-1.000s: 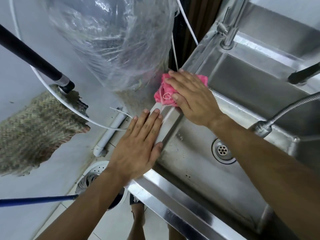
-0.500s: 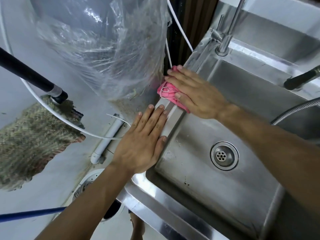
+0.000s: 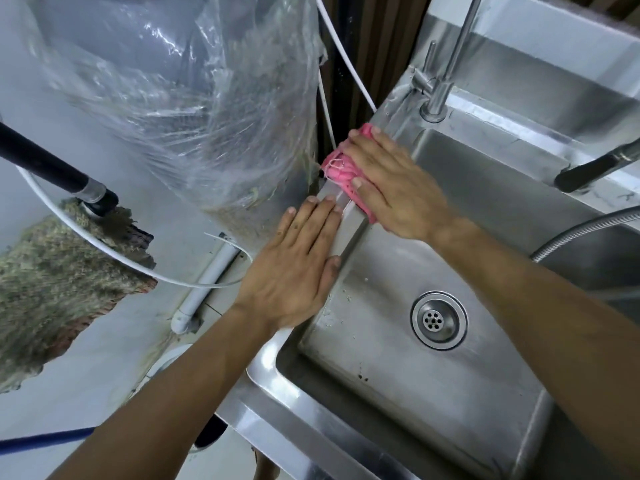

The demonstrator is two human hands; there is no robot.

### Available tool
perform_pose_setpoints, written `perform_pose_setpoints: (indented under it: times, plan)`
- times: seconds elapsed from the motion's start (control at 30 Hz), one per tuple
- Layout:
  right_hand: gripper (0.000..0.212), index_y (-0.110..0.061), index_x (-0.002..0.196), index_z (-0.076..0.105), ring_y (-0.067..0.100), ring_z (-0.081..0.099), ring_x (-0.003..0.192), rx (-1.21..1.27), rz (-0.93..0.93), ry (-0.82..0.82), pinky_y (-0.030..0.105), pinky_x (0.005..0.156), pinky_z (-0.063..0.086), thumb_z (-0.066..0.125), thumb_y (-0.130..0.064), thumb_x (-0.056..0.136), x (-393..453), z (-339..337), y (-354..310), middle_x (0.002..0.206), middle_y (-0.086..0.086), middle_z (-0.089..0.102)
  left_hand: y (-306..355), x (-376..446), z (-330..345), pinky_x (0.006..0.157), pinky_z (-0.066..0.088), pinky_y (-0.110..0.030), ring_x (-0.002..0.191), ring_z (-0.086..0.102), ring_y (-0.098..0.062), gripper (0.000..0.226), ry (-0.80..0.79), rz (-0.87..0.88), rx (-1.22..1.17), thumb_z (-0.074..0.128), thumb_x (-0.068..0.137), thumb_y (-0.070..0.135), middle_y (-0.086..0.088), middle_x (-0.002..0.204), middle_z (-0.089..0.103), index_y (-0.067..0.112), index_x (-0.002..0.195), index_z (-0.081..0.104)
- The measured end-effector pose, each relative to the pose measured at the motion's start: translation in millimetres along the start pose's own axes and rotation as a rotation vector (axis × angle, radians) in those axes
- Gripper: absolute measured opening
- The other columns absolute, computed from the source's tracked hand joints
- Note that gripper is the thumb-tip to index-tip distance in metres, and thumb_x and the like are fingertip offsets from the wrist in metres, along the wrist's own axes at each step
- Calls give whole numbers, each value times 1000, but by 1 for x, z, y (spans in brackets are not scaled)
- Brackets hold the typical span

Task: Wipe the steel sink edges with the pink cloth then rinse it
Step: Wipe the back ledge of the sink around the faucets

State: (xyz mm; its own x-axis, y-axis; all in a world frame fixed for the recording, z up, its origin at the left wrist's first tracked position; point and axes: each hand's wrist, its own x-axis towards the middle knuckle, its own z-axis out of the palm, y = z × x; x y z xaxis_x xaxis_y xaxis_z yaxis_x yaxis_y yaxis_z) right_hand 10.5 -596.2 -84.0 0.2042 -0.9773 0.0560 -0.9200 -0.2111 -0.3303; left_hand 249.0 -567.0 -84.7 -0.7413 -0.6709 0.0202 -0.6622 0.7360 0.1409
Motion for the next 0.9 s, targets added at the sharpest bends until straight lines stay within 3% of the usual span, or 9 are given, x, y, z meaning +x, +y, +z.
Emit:
perform_pose_setpoints:
  times: [0.13,0.23,0.3,0.43,0.5,0.57,0.67,0.8,0.9]
  plan:
    - [56,-19,164,20,19,-2,160,39,170,56,36,130,-3,24,-41,113,33,-19,30,173,1,15,1,-2,0,129,12,-47,159,11,-28,63,-5,5,16,23,106,35,-13,171,17,4,161,25]
    - [59,-19,166,10,17,-8,160,43,225,67,40,130,-4,21,-42,113,29,-13,18,174,0,5,-1,16,-5,129,14,-47,156,22,-31,61,-14,27,-23,27,104,33,-14,167,29,4,157,35]
    - [61,-17,166,7,13,-12,158,92,211,111,38,130,-5,26,-43,113,15,-5,6,174,0,0,-3,31,-7,129,14,-46,156,20,-30,62,-31,48,-29,25,105,35,-12,167,27,5,158,34]
    - [48,-11,153,44,19,18,158,255,105,283,47,130,17,49,-30,110,3,9,9,165,5,35,-5,43,1,130,8,-44,160,1,-24,64,-37,47,-14,20,107,39,-4,173,8,10,163,19]
    - [43,-11,151,50,21,25,156,234,45,287,45,130,17,49,-25,109,11,11,22,160,6,45,-5,44,3,130,8,-45,160,0,-24,64,-22,51,-11,20,107,40,-3,173,6,10,163,17]
    - [44,-15,154,47,19,23,157,177,15,252,40,130,14,45,-25,111,24,5,37,162,3,43,-5,44,3,130,9,-45,160,1,-23,63,-8,53,-16,21,108,40,-4,173,8,10,163,18]
    - [45,-22,156,42,16,13,160,134,42,221,44,130,13,38,-32,113,31,-1,45,168,-2,32,-4,44,4,129,11,-44,160,6,-23,62,4,42,-34,26,107,38,-4,172,14,10,162,24]
    - [51,-19,162,29,15,3,160,149,126,213,38,131,0,33,-34,114,14,10,20,172,-1,17,0,62,-2,127,20,-48,149,35,-34,58,43,74,-25,38,100,28,-15,159,42,2,151,45]
    - [52,-20,163,25,12,2,160,120,66,115,27,129,-5,31,-32,113,11,1,31,172,-3,16,0,80,-1,128,16,-46,156,23,-29,60,-8,98,-33,32,104,31,-11,165,34,4,157,36]
